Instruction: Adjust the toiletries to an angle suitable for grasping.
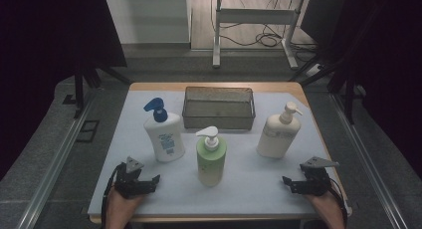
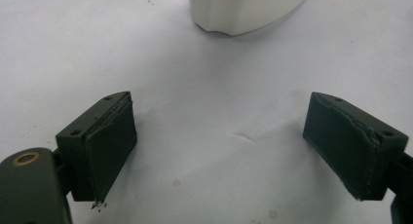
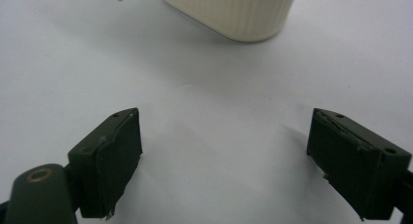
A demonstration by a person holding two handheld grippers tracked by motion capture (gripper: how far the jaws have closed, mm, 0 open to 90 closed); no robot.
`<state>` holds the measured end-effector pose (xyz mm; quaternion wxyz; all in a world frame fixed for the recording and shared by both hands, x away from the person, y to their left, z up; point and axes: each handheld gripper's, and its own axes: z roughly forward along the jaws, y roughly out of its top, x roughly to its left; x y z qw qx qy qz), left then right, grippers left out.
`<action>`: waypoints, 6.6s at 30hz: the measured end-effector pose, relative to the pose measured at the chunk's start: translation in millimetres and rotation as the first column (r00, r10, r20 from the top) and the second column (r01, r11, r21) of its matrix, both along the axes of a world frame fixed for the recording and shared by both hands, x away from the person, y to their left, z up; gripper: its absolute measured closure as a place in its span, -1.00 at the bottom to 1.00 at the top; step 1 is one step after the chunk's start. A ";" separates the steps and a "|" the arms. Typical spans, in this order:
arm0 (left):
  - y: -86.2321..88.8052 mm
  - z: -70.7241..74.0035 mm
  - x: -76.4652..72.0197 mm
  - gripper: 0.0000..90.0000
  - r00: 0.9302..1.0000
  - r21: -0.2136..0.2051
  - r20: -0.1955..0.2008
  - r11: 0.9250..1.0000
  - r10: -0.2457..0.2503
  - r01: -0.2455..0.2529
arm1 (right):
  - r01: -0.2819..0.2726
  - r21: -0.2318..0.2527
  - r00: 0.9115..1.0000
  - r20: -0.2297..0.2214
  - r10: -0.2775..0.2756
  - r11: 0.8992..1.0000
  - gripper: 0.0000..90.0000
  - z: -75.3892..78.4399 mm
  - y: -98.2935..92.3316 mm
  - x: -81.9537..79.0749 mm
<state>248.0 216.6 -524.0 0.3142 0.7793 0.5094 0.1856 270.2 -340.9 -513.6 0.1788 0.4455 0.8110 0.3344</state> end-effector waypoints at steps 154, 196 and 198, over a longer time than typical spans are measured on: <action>0.2 -0.7 -1.2 -0.73 1.000 0.001 0.010 1.000 -0.001 0.001 | -0.057 0.106 0.994 -0.091 0.066 0.993 0.91 3.6 30.2 49.7; 0.2 -0.7 -1.3 -0.73 1.000 0.002 0.011 1.000 -0.001 0.001 | -0.102 0.084 0.995 0.014 0.101 0.991 -0.73 14.3 17.3 9.9; 0.2 -0.7 -1.3 -0.73 1.000 0.002 0.011 1.000 -0.001 0.001 | -0.117 0.080 0.993 0.030 0.115 0.990 -0.79 17.6 21.0 8.6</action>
